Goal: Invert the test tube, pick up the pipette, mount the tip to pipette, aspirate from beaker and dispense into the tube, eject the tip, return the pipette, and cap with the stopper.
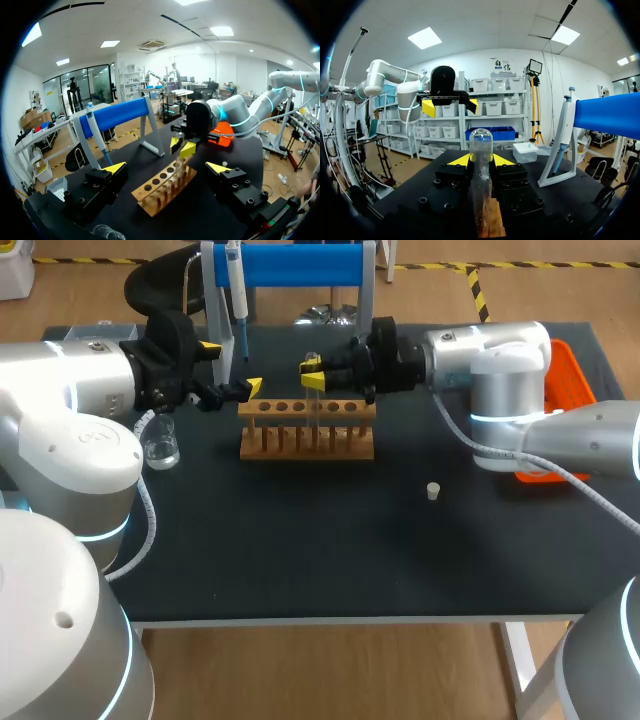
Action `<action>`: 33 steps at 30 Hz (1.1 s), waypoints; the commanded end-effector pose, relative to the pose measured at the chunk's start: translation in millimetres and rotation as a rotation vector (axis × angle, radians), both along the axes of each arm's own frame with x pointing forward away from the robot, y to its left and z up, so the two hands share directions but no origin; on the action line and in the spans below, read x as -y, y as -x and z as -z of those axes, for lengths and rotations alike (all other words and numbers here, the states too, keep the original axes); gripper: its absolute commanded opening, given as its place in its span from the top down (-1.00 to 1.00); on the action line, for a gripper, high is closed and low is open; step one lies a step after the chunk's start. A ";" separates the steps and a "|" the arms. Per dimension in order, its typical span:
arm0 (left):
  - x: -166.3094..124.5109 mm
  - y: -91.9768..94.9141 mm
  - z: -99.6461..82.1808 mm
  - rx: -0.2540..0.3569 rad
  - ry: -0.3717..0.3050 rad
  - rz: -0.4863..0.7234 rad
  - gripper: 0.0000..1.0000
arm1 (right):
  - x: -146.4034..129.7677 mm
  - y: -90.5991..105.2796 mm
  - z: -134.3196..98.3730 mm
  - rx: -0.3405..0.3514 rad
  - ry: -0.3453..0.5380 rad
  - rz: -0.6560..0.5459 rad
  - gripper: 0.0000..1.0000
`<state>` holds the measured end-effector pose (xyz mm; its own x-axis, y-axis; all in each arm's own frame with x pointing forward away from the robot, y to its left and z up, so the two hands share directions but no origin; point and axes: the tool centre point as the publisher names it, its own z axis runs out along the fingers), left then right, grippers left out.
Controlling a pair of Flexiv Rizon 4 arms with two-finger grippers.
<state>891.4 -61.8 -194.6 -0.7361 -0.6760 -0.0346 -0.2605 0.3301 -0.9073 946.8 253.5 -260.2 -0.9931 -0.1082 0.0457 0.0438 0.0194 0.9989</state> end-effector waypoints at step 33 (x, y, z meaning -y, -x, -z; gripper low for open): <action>-0.1 -0.4 -1.1 -0.005 -0.003 0.002 -1.00 | 5.7 3.1 -45.5 0.025 0.006 0.072 1.00</action>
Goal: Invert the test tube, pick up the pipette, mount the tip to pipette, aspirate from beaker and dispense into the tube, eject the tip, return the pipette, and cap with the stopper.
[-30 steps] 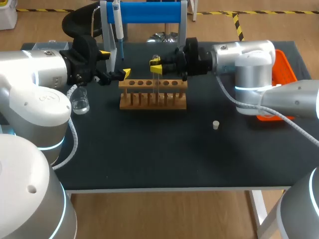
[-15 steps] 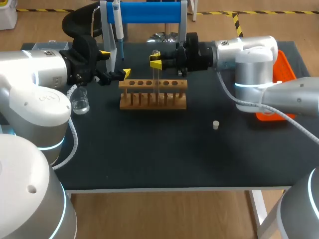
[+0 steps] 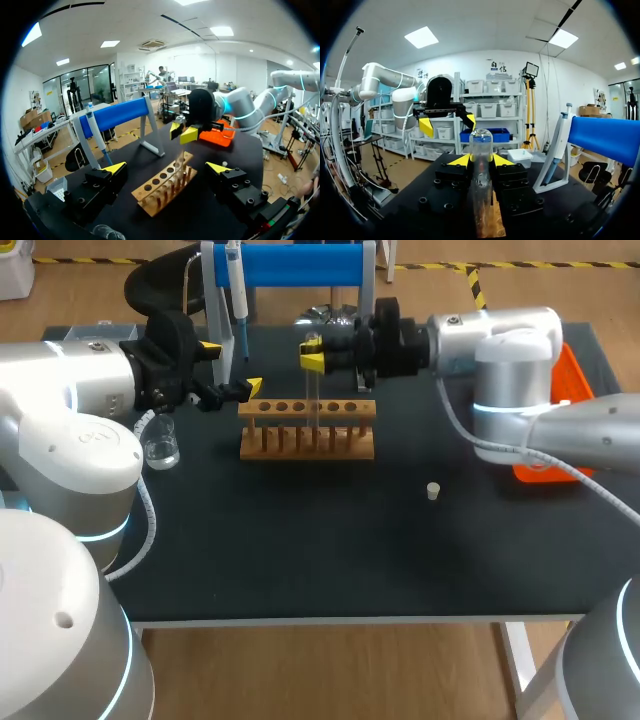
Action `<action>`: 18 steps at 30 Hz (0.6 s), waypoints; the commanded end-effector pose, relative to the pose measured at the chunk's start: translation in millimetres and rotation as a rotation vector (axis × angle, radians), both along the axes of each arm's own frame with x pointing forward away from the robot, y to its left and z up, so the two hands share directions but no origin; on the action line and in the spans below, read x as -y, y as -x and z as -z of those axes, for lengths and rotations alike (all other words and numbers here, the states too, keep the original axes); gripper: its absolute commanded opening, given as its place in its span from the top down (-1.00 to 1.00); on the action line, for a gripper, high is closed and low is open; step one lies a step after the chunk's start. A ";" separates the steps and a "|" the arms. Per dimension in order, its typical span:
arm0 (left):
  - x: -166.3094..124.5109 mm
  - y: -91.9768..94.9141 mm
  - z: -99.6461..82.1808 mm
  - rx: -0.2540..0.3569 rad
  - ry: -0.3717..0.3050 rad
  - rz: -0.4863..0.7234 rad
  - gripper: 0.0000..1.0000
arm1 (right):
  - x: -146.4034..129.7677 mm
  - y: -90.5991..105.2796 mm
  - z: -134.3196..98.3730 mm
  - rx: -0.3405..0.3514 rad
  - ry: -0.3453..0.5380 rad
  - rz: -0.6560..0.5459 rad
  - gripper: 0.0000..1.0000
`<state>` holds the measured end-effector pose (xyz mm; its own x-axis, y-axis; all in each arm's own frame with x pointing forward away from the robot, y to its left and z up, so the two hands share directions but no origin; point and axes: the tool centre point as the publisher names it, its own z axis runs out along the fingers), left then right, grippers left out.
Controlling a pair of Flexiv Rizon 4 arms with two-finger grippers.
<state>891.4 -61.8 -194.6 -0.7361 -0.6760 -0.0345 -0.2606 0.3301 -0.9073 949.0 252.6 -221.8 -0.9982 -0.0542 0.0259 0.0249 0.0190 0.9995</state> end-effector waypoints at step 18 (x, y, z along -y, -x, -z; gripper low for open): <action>-0.1 -0.4 -1.1 -0.005 -0.003 0.002 -1.00 | 36.1 22.7 -21.4 0.014 0.004 0.067 1.00</action>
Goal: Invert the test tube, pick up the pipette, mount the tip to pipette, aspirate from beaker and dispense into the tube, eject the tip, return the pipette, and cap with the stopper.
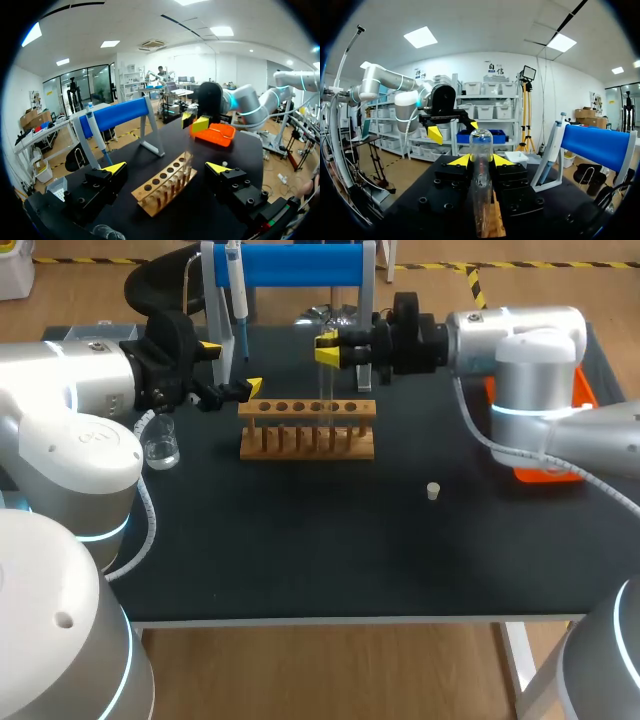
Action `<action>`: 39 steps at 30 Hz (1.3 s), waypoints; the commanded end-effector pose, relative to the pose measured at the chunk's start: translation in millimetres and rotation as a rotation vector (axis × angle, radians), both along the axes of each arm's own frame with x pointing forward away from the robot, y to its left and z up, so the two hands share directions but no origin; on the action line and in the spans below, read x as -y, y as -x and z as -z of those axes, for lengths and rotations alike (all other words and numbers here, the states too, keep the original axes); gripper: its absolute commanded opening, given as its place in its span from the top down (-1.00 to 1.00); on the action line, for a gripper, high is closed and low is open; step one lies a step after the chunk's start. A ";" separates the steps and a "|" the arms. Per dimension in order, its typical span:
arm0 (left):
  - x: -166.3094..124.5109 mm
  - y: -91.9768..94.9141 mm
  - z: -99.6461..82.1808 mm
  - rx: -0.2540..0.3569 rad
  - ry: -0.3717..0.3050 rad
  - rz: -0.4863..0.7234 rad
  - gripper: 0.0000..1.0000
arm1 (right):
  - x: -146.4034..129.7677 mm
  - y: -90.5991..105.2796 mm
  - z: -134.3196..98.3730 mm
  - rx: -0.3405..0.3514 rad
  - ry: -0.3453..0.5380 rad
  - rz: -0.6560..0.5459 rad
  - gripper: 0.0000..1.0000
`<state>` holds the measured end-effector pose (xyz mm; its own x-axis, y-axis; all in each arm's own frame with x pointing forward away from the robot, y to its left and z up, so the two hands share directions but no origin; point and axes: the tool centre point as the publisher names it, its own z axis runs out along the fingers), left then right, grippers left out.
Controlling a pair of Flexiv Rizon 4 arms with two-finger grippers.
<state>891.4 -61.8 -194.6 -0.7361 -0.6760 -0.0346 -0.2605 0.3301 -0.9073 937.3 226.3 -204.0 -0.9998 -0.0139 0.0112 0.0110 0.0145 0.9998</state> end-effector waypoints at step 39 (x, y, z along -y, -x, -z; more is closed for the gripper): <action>-0.1 -0.4 -1.1 -0.005 -0.003 0.002 -1.00 | 31.2 -2.9 -4.4 -1.302 0.184 0.010 1.00</action>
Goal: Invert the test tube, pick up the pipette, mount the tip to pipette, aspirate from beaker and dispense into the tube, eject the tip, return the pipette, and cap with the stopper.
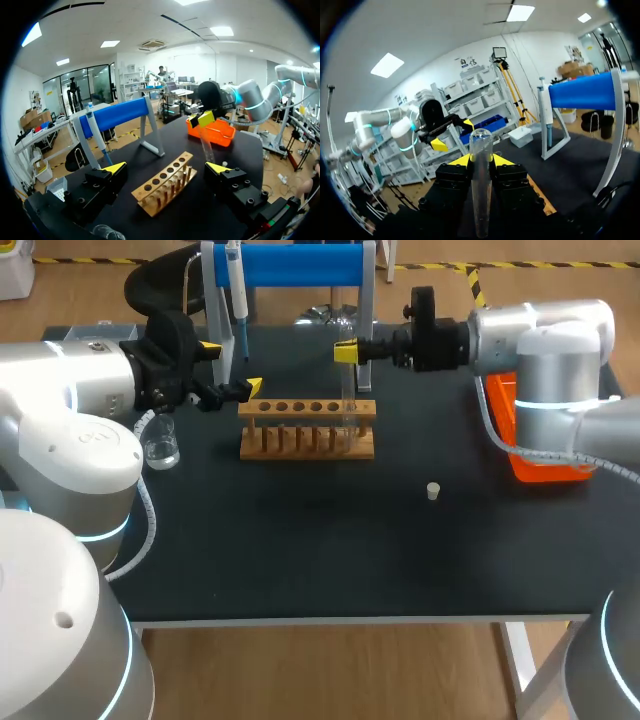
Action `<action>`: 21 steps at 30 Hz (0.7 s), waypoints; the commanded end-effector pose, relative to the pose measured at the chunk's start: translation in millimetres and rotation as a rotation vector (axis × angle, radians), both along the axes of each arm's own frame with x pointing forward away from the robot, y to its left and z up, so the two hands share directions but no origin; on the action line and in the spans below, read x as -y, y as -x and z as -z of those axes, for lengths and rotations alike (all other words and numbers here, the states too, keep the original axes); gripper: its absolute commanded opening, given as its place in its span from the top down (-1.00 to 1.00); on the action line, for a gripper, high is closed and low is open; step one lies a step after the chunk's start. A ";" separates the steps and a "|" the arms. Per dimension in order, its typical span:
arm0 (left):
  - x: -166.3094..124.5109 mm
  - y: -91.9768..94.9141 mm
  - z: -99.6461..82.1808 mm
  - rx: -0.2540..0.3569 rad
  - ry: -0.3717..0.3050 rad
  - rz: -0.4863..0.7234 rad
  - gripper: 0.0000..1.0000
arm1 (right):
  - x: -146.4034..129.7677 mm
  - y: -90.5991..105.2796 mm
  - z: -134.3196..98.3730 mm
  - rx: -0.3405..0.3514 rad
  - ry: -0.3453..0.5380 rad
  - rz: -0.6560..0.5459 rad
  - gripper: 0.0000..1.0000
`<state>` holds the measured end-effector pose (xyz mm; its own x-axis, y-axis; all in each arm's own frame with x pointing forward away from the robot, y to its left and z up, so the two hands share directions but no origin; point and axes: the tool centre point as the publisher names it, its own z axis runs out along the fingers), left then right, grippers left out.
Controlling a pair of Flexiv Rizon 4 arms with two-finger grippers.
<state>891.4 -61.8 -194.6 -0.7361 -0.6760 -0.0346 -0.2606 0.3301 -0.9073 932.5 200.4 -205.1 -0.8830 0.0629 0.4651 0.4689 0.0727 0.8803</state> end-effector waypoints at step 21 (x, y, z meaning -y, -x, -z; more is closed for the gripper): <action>-0.2 -0.4 -1.1 -0.005 -0.003 0.002 -1.00 | 12.4 -0.1 -1.6 -1.311 0.003 -0.136 1.00</action>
<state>891.4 -61.8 -194.6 -0.7361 -0.6760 -0.0346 -0.2606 0.3301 -0.9073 928.8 189.6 -203.0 -0.3488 0.0520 0.9358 0.9323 0.1215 0.3407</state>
